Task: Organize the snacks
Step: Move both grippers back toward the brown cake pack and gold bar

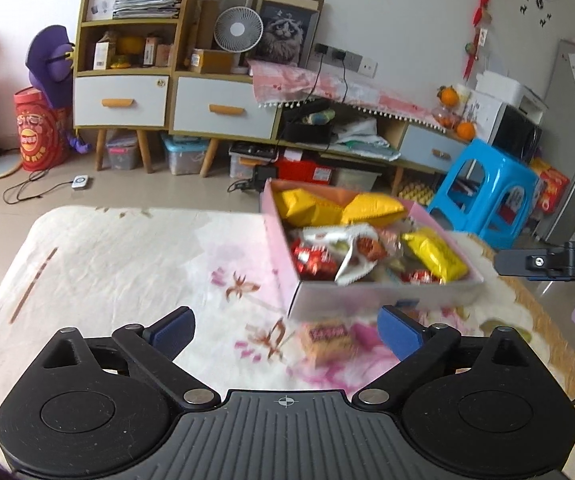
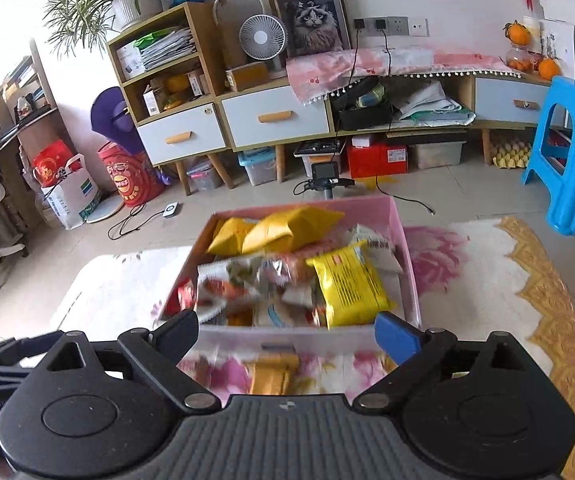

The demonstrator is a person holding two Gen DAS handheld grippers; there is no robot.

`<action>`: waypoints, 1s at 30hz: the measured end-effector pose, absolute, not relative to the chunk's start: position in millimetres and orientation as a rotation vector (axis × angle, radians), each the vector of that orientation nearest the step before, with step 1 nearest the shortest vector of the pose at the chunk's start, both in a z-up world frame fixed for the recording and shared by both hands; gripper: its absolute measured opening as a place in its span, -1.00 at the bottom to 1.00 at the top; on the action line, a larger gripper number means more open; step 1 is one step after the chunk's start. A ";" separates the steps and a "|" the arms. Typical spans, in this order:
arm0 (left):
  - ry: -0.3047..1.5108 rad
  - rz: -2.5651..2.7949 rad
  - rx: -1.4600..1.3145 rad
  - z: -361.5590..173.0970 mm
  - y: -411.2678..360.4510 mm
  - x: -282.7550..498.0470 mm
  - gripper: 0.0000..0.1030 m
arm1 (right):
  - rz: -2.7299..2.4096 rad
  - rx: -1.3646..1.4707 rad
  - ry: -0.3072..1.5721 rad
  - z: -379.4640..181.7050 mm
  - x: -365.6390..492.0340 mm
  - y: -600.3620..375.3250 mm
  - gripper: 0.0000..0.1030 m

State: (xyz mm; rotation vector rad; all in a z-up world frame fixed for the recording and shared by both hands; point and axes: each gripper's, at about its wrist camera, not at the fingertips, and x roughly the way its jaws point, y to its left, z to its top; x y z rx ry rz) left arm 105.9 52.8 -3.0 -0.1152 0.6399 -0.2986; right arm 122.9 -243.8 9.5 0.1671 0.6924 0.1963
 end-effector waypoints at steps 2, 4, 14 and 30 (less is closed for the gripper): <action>0.653 -0.294 -0.104 -7.2 53.7 99.6 0.93 | 0.200 0.164 0.695 3.0 114.5 -246.1 0.73; 0.667 -0.287 -0.089 -11.2 53.8 95.4 0.93 | 0.204 0.159 0.702 -4.0 107.4 -248.1 0.73; 0.754 -0.213 -0.013 -23.0 46.7 80.7 0.93 | 0.189 0.132 0.693 -39.1 70.4 -253.1 0.75; 0.834 -0.137 -0.018 -54.3 44.5 76.2 0.93 | 0.195 -0.006 0.713 -78.3 56.4 -215.5 0.80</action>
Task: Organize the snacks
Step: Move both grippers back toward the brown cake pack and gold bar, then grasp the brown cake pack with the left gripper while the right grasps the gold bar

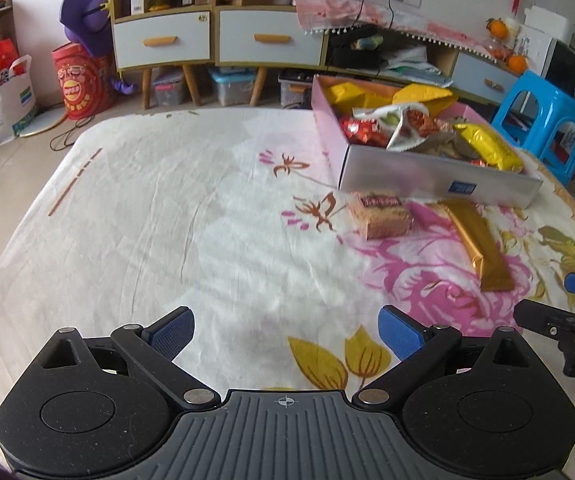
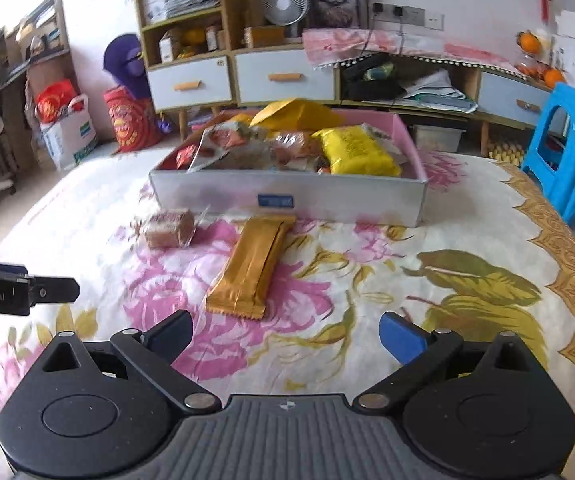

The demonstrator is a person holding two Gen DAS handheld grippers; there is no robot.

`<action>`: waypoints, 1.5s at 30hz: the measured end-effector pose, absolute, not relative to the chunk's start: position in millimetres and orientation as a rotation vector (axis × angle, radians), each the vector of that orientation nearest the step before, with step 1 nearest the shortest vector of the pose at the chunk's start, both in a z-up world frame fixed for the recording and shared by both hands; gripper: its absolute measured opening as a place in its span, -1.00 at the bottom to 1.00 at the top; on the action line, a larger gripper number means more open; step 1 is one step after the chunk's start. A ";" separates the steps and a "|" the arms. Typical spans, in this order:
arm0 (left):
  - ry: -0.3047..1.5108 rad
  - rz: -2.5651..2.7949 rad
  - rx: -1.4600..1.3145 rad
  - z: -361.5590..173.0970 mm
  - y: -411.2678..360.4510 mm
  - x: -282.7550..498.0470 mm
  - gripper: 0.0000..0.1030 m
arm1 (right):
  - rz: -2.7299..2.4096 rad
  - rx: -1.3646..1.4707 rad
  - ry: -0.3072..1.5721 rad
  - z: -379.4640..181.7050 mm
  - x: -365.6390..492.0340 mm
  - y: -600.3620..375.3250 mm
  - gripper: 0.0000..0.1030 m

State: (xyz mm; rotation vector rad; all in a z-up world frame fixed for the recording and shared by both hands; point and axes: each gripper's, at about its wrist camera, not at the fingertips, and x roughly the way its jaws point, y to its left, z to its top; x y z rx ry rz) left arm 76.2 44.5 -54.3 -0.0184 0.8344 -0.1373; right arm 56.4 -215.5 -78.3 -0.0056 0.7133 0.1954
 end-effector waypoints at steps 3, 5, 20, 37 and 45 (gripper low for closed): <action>0.838 -0.136 -0.004 -56.7 41.3 76.3 0.93 | 0.212 -0.009 0.710 -78.1 57.7 -211.7 0.80; 0.841 -0.137 0.000 -58.1 39.5 76.5 0.93 | 0.223 -0.007 0.705 -77.2 59.3 -209.4 0.80; 0.834 -0.134 0.068 -68.8 26.5 78.8 0.93 | 0.277 -0.062 0.723 -80.7 86.4 -193.8 -0.29; 0.738 -0.180 -0.040 -68.7 -20.9 122.9 0.91 | 0.195 0.010 0.761 -78.1 78.7 -231.3 -0.33; 0.714 -0.153 -0.109 -69.8 -23.8 133.4 0.74 | 0.206 0.026 0.744 -80.0 87.4 -227.9 0.00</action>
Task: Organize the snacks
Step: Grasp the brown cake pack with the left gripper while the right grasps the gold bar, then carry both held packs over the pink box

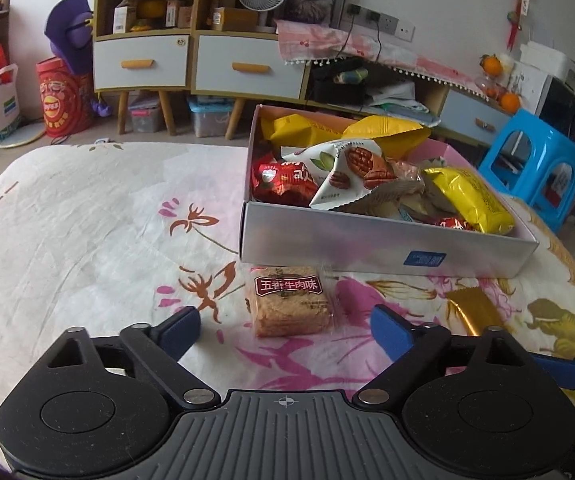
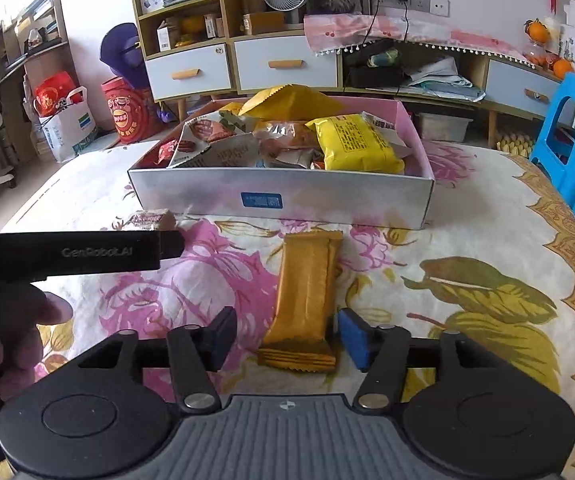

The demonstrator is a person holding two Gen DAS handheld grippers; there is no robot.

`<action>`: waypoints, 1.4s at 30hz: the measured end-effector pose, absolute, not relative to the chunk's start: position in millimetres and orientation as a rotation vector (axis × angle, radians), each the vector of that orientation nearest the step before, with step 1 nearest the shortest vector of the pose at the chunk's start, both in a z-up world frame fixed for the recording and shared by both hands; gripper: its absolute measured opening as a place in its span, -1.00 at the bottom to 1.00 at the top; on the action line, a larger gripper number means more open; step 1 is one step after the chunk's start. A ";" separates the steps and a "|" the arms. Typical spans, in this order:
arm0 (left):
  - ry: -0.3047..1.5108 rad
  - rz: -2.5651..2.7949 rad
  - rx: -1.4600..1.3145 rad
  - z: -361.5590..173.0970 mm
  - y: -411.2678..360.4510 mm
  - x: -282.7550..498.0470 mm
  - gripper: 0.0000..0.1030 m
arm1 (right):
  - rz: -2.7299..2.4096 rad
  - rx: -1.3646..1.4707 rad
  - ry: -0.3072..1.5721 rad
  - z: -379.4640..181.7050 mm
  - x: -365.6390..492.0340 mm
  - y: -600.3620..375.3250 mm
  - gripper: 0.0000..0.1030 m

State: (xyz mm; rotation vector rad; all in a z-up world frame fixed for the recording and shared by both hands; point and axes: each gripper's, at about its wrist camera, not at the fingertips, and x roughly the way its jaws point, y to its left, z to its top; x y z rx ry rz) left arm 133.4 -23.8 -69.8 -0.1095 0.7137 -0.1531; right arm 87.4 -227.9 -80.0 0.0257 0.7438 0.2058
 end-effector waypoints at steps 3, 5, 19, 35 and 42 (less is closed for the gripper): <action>0.694 -0.163 -0.097 -70.0 -25.6 131.9 0.51 | 0.206 0.028 0.738 -80.7 89.3 -227.8 0.02; 0.684 -0.172 -0.089 -70.2 -26.6 131.3 0.33 | 0.208 0.029 0.734 -80.9 90.5 -227.9 0.02; 0.690 -0.202 -0.143 -66.4 -14.3 124.3 -0.25 | 0.218 0.029 0.726 -78.6 93.2 -230.3 -0.61; 0.704 -0.270 -0.210 -47.6 14.4 112.2 -0.26 | 0.252 0.153 0.706 -57.5 88.3 -243.5 -0.62; 0.634 -0.326 -0.200 -28.5 8.6 121.8 -0.26 | 0.240 0.197 0.663 -39.9 96.2 -250.1 -0.62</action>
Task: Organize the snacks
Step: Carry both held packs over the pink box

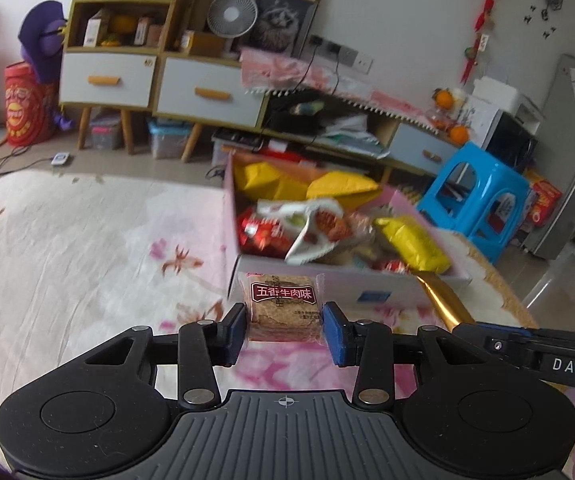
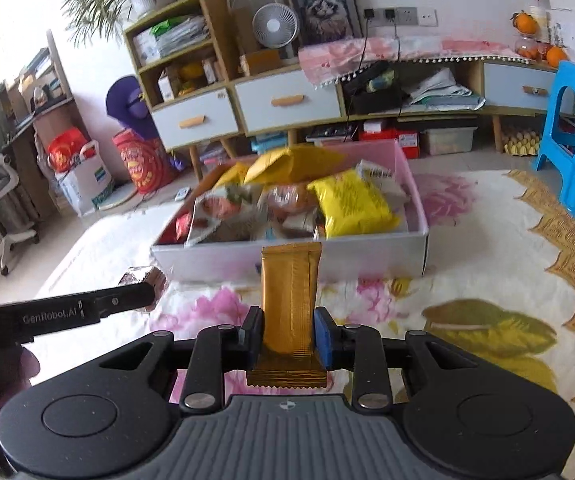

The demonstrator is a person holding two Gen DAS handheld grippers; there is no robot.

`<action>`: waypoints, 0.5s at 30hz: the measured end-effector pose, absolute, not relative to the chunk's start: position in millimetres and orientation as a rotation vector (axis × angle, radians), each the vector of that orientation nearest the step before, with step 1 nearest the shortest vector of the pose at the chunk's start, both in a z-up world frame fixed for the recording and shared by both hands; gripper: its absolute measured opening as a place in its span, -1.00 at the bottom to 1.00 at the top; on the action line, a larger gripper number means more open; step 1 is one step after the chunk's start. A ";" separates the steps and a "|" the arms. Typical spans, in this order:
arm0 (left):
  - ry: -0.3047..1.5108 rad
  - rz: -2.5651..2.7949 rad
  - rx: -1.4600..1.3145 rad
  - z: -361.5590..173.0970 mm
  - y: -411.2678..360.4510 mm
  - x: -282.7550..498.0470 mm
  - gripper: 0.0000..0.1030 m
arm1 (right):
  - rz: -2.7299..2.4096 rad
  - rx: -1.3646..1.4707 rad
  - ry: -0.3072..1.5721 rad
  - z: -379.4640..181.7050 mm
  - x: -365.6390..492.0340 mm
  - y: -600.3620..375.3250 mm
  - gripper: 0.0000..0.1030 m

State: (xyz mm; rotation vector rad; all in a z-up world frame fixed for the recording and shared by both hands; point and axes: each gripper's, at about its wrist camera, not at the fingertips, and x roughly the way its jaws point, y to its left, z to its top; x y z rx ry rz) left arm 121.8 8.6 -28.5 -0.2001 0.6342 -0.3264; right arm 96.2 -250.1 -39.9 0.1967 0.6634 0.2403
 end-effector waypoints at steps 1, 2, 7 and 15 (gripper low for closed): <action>0.628 -0.327 -0.203 -26.9 8.6 123.9 -0.26 | 0.236 0.205 0.661 -38.1 99.0 -251.0 -0.62; 0.621 -0.327 -0.204 -24.3 8.5 127.7 -0.26 | 0.234 0.209 0.659 -36.8 101.5 -252.0 -0.62; 0.591 -0.324 -0.179 -17.3 10.2 150.9 -0.25 | 0.220 0.223 0.634 -28.7 123.1 -249.3 -0.62; 0.564 -0.326 -0.226 -18.9 11.9 197.6 -0.25 | 0.200 0.237 0.602 -23.0 165.4 -238.0 -0.62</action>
